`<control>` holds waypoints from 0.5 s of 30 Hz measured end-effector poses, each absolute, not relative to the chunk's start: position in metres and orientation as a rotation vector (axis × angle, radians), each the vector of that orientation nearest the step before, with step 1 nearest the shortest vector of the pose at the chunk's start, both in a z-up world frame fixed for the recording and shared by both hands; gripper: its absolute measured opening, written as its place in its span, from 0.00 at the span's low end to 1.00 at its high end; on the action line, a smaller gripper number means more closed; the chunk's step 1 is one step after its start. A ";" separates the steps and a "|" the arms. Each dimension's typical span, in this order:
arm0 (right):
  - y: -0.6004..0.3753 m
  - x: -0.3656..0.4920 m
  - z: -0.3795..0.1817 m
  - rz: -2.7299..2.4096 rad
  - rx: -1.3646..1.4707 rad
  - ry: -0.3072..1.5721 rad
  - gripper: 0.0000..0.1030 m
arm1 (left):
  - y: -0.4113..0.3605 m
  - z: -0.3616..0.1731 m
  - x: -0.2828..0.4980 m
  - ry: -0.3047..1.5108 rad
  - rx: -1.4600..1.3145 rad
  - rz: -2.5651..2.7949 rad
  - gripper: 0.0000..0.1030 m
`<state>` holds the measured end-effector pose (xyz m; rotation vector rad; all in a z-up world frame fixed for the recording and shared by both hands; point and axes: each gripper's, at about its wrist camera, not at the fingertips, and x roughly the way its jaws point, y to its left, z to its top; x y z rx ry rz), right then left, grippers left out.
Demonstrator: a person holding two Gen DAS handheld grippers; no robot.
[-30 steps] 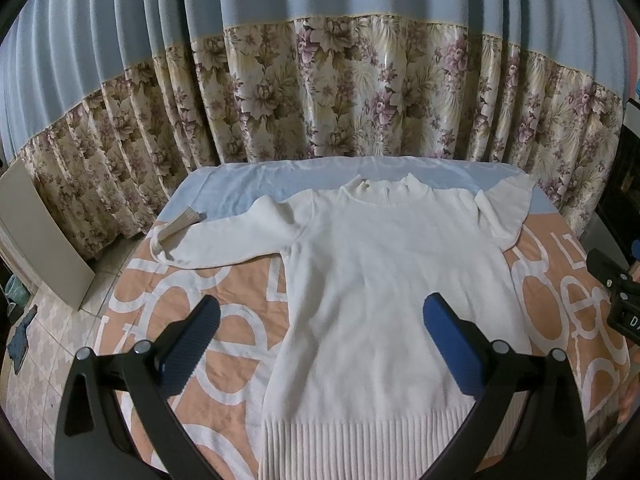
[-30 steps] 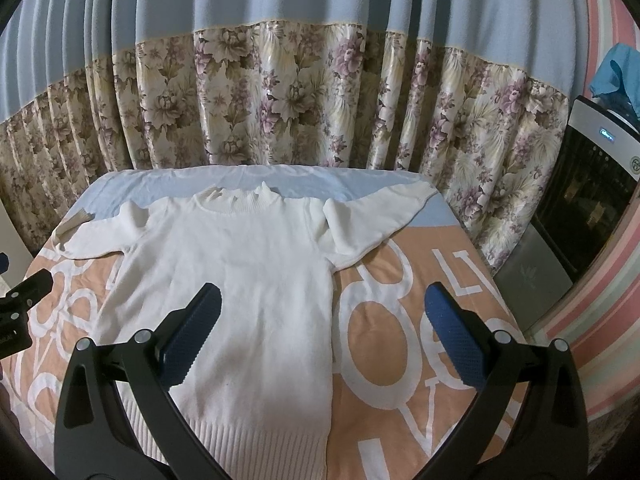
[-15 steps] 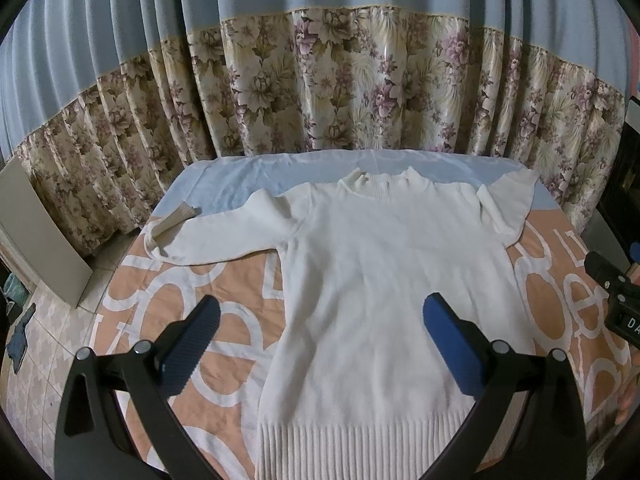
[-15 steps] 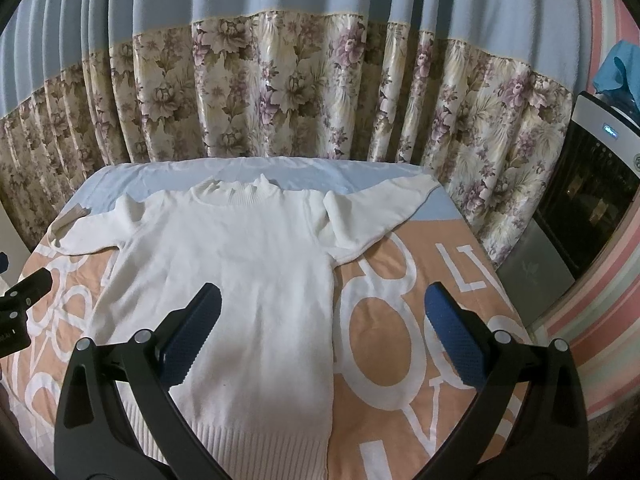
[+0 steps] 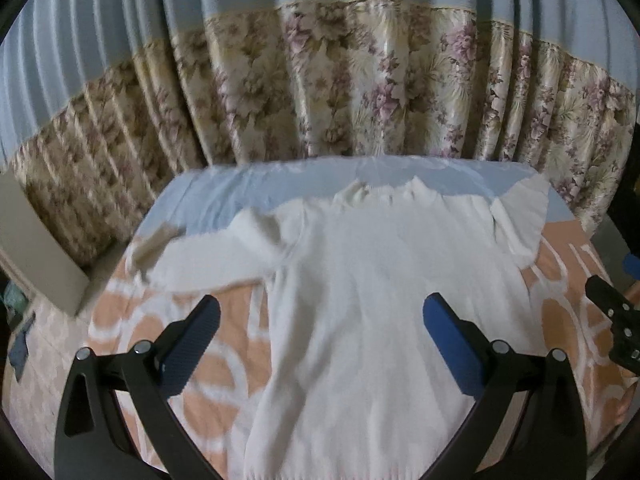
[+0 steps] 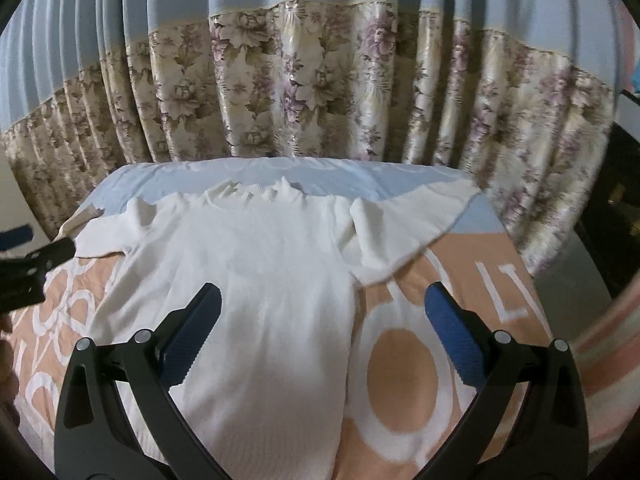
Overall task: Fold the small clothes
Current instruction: 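Move the right gripper to the sweater sleeve cuff and grasp it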
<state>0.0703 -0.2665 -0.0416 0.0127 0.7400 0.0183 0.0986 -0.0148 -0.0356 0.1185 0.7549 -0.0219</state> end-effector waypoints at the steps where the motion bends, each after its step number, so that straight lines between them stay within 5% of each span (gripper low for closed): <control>1: -0.276 0.081 -0.045 0.037 0.030 0.751 0.97 | -0.021 -0.035 0.108 0.736 0.135 -0.028 0.99; 15: -0.404 0.228 -0.099 -0.094 -0.119 0.765 0.97 | -0.086 -0.068 0.246 0.799 0.110 -0.122 0.99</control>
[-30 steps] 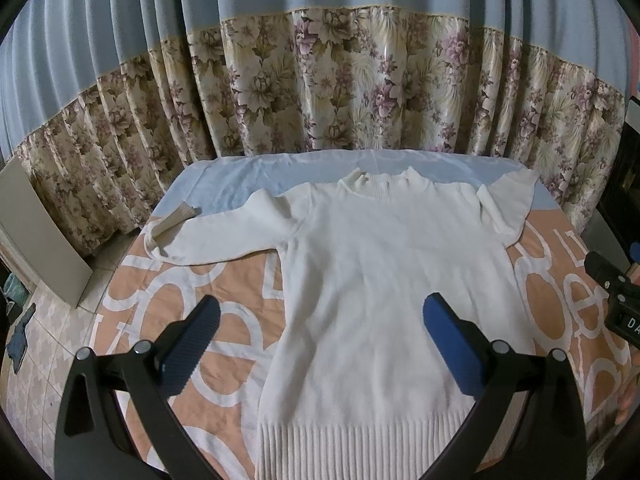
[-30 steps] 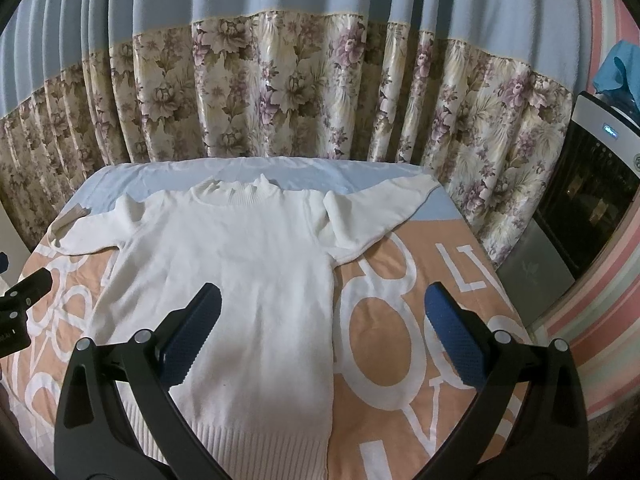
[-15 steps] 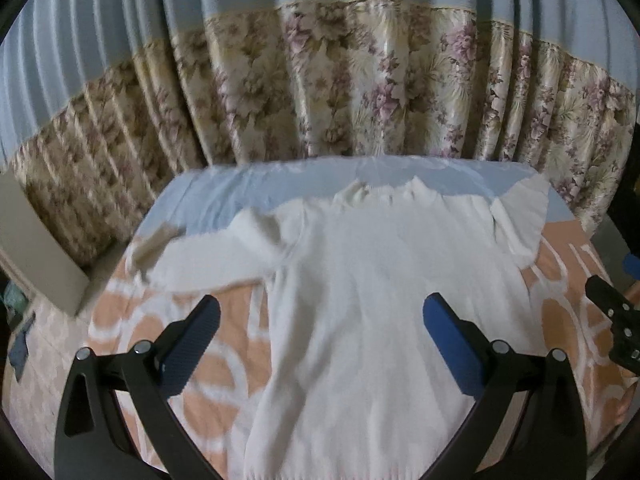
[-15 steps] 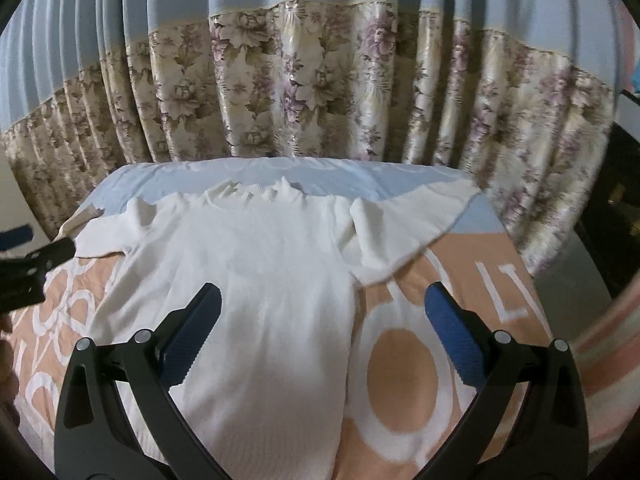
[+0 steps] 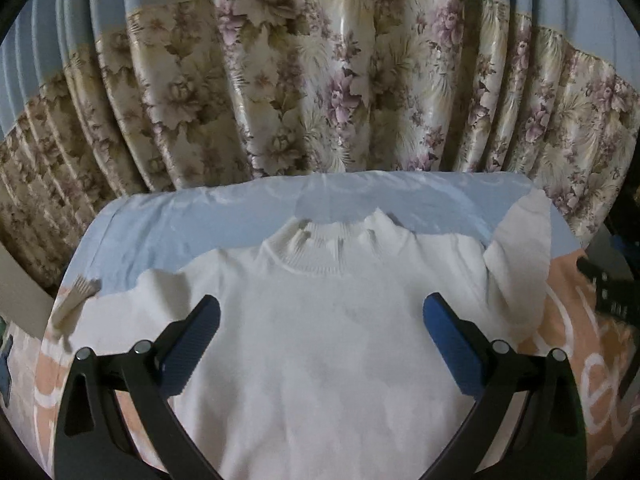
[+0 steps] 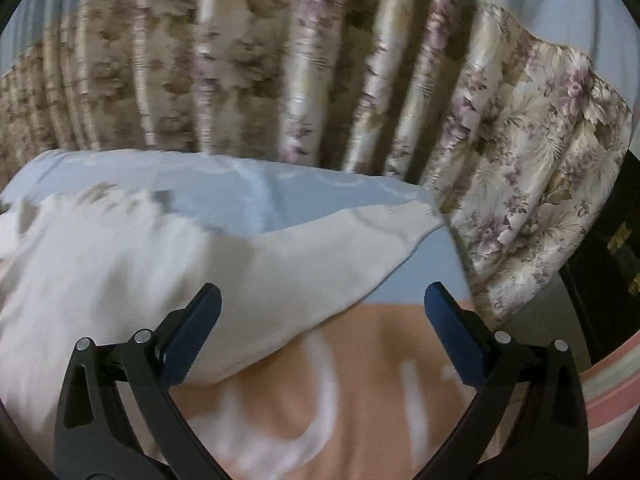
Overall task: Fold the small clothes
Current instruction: 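Move the right gripper to the sweater sleeve cuff and grasp it, then lift the sleeve with the right gripper and lay it across the sweater body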
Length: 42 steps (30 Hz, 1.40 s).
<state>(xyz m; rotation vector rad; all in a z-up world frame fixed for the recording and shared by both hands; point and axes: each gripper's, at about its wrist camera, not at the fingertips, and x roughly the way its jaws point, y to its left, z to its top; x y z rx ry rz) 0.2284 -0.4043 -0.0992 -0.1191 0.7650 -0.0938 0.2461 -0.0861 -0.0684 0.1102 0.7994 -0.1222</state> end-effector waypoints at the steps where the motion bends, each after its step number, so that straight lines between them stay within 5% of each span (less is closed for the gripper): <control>1: -0.414 0.237 -0.102 -0.106 -0.109 0.753 0.97 | -0.089 -0.072 0.255 0.796 0.119 -0.112 0.99; 9: -0.495 0.326 -0.147 -0.158 0.095 0.845 0.97 | -0.108 -0.101 0.315 0.838 0.089 -0.136 0.99; 16: -0.536 0.370 -0.187 -0.170 0.228 0.954 0.67 | -0.119 -0.116 0.332 0.842 0.114 -0.144 0.99; 23: -0.534 0.378 -0.203 -0.175 0.277 0.963 0.76 | -0.104 -0.126 0.326 0.877 0.112 -0.133 0.99; 24: -0.533 0.379 -0.203 -0.172 0.271 0.962 0.70 | -0.100 -0.127 0.324 0.879 0.114 -0.127 0.99; 27: -0.534 0.379 -0.199 -0.137 0.299 0.953 0.14 | -0.092 -0.126 0.318 0.882 0.124 -0.109 0.99; 34: -0.496 0.327 -0.133 -0.145 0.191 0.796 0.13 | -0.045 -0.110 0.295 0.864 0.114 -0.045 0.99; 42: -0.345 0.261 -0.076 -0.050 0.012 0.663 0.13 | 0.019 -0.106 0.274 0.881 0.037 0.017 0.99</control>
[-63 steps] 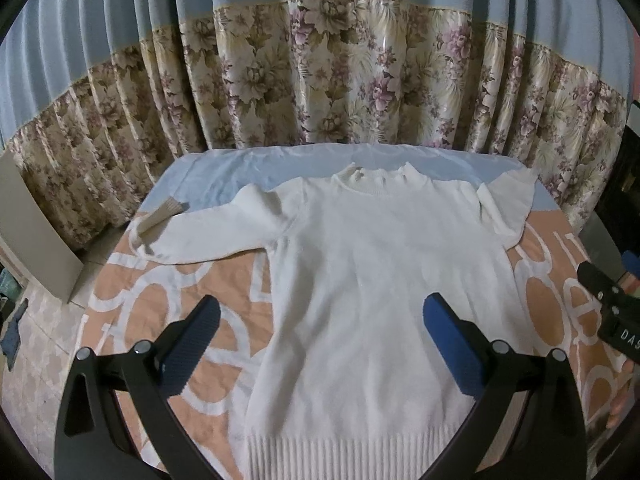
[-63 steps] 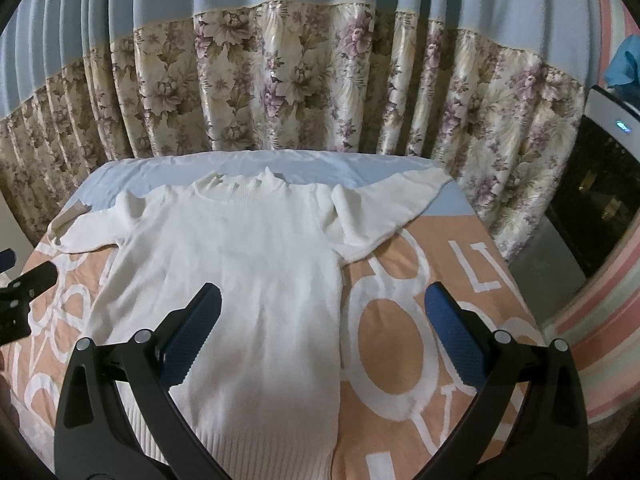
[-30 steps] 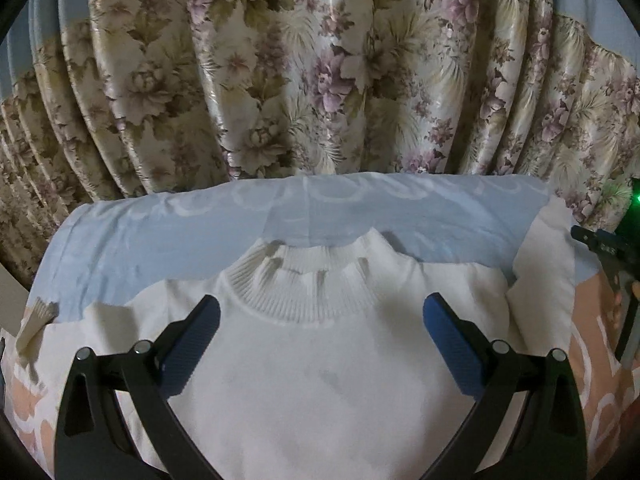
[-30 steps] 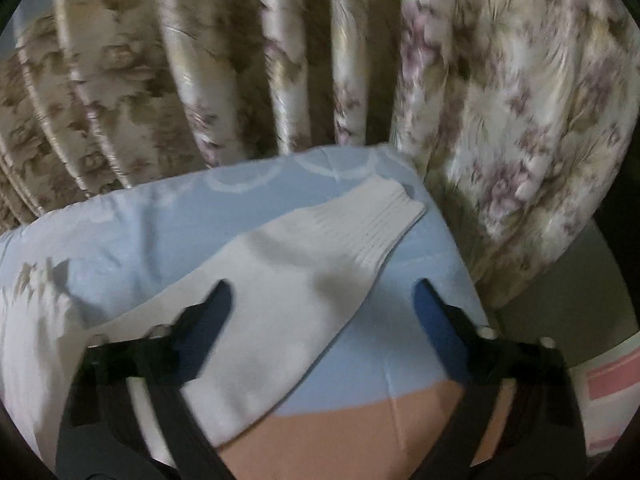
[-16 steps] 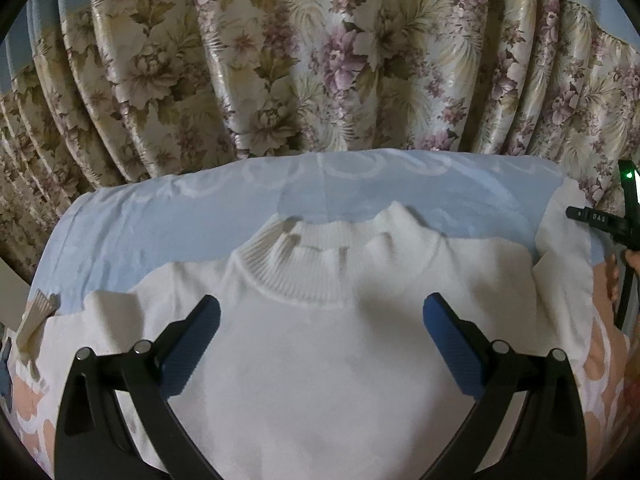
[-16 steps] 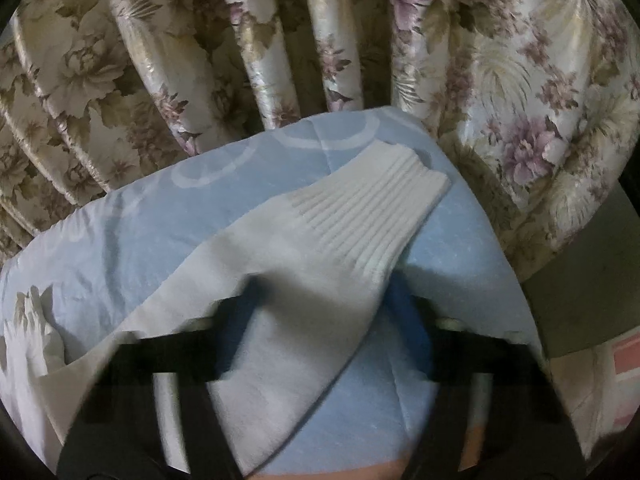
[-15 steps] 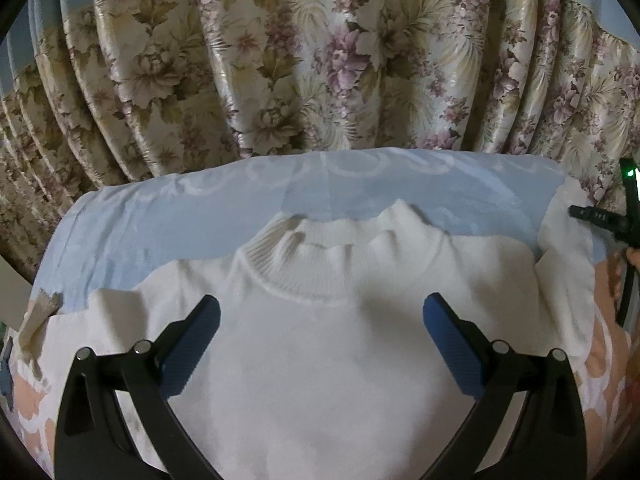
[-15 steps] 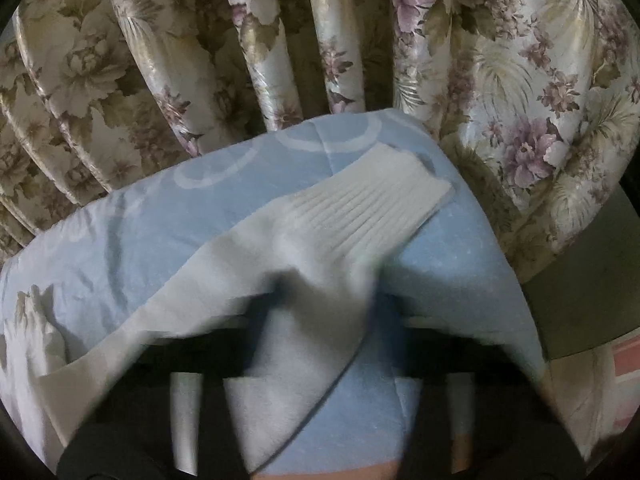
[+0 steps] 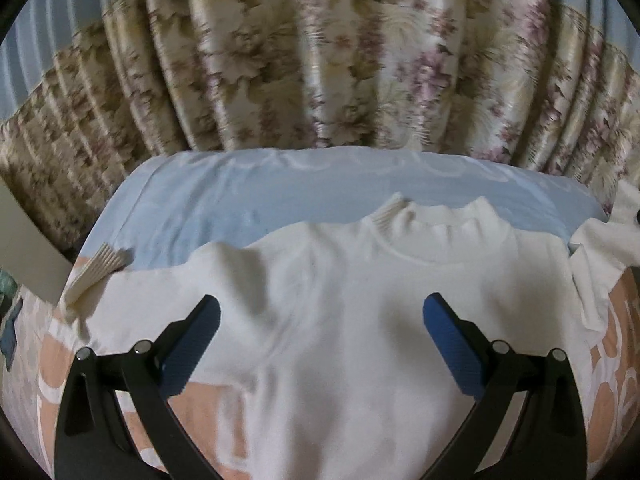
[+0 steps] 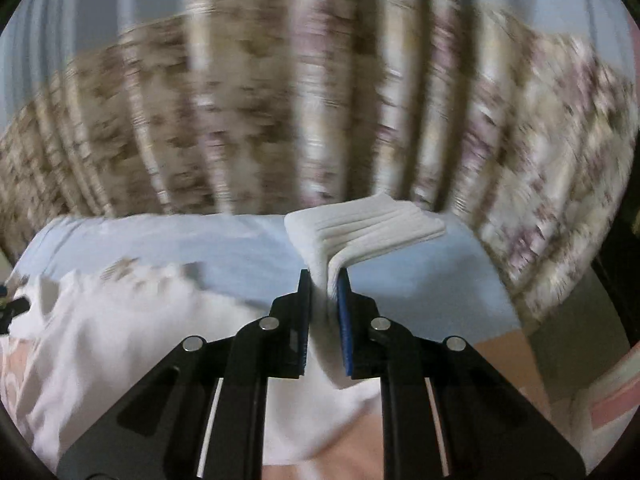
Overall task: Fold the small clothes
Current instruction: 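Lift the sleeve with the right gripper and lay it across the sweater body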
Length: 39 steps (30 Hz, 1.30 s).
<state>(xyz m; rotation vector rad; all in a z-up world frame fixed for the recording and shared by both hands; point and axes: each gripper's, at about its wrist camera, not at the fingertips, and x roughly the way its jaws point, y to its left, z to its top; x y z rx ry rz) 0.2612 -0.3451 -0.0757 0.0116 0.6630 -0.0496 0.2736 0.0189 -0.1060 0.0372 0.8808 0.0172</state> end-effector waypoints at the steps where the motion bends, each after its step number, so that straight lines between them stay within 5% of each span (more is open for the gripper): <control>1: -0.317 0.259 -0.077 -0.037 -0.028 0.653 0.13 | 0.028 -0.106 0.271 0.883 0.027 0.026 0.99; 6: -0.201 0.262 -0.105 0.050 -0.127 0.677 0.13 | 0.067 -0.099 0.262 0.882 -0.020 0.068 0.99; 11: -0.105 0.258 -0.179 0.208 -0.339 0.896 0.16 | 0.100 -0.093 0.255 0.879 -0.068 0.113 0.99; 12: -0.098 0.250 -0.181 0.223 -0.378 0.889 0.21 | 0.103 -0.093 0.254 0.882 -0.073 0.112 0.99; 15: -0.103 0.219 -0.172 0.300 -0.416 0.848 0.58 | 0.108 -0.095 0.250 0.889 -0.069 0.107 0.99; 16: -0.110 0.214 -0.167 0.297 -0.409 0.838 0.60 | 0.107 -0.098 0.250 0.896 -0.073 0.099 0.99; 21: -0.190 0.211 -0.144 0.159 -0.288 0.843 0.60 | 0.070 -0.110 0.261 0.925 -0.132 -0.050 0.99; 31: -0.298 0.213 -0.139 -0.088 -0.075 0.838 0.60 | -0.110 -0.137 0.296 0.960 0.300 -0.173 0.99; 37: -0.311 0.204 -0.138 -0.098 -0.046 0.831 0.59 | -0.144 -0.183 0.322 1.060 0.395 -0.187 0.98; 39: -0.312 0.202 -0.138 -0.099 -0.044 0.829 0.59 | -0.137 -0.184 0.320 1.054 0.344 -0.210 0.83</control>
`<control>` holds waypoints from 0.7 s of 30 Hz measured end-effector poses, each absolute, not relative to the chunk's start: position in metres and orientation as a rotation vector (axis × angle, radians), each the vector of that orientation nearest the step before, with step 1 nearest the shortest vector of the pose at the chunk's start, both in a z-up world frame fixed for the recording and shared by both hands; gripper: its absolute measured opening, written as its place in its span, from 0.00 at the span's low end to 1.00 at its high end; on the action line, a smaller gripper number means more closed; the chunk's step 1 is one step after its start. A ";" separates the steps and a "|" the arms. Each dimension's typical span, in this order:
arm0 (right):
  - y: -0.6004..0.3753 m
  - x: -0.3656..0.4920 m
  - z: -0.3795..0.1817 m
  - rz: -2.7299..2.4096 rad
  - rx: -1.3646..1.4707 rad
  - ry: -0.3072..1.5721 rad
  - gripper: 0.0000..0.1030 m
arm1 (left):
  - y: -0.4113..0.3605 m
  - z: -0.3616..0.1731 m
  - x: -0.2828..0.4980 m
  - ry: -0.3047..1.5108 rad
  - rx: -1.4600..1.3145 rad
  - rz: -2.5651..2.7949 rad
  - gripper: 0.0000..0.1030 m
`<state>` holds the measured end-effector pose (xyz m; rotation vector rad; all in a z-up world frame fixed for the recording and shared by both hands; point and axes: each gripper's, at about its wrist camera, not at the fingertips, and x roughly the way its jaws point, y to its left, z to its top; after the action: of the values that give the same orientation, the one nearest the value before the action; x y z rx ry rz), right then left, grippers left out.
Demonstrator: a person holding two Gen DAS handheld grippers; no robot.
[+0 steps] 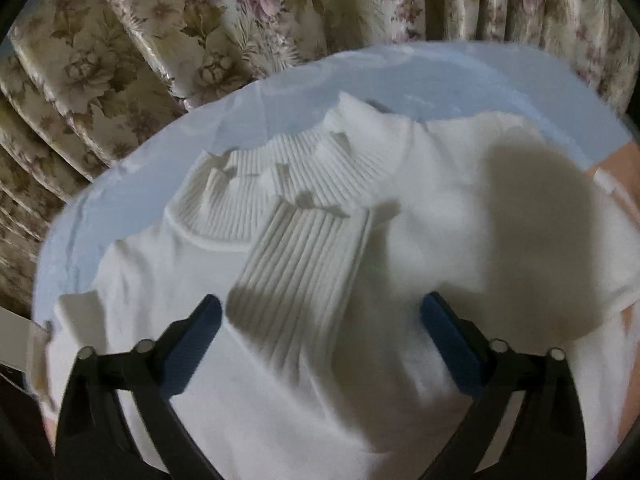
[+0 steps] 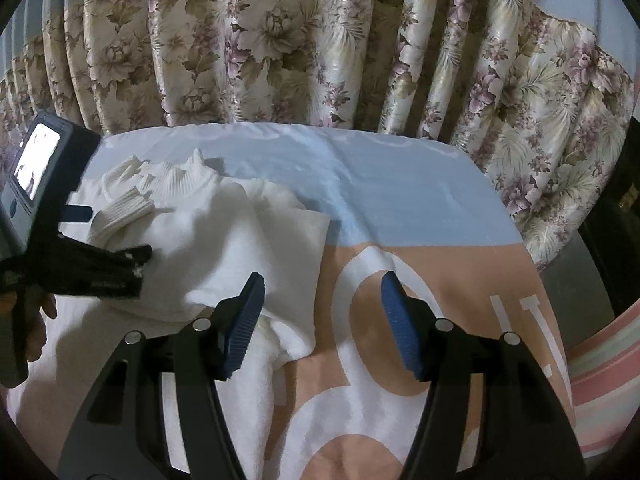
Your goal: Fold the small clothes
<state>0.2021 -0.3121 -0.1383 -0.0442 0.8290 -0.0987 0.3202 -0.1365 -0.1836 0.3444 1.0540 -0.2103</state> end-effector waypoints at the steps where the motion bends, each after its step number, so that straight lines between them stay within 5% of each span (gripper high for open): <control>1: -0.312 0.202 -0.138 -0.100 -0.043 0.830 0.59 | -0.128 -0.180 0.320 1.056 0.308 -0.217 0.74; 3: -0.313 0.201 -0.140 -0.102 -0.029 0.829 0.60 | -0.108 -0.171 0.323 1.041 0.244 -0.208 0.41; 4: -0.314 0.202 -0.141 -0.100 -0.014 0.832 0.59 | -0.098 -0.166 0.324 1.043 0.197 -0.222 0.37; 6: -0.313 0.202 -0.141 -0.097 -0.003 0.833 0.60 | -0.069 -0.156 0.324 1.024 0.097 -0.214 0.11; 10: -0.307 0.200 -0.138 -0.088 -0.018 0.816 0.60 | -0.001 -0.135 0.307 0.951 -0.045 -0.129 0.08; 13: -0.305 0.202 -0.140 -0.074 -0.007 0.827 0.60 | 0.039 -0.148 0.298 1.012 -0.131 -0.121 0.17; 16: -0.311 0.211 -0.146 -0.070 0.038 0.860 0.60 | 0.052 -0.159 0.290 1.031 -0.146 -0.096 0.38; 18: -0.316 0.216 -0.148 -0.071 0.074 0.872 0.60 | 0.054 -0.158 0.287 1.022 -0.166 -0.093 0.74; 21: -0.320 0.223 -0.150 -0.060 0.104 0.886 0.60 | 0.054 -0.156 0.283 1.005 -0.174 -0.098 0.78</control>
<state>0.2230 -0.3197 -0.1503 0.1041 0.8863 -0.0601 0.2831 0.0541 -0.1555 -0.1744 1.0049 -0.0978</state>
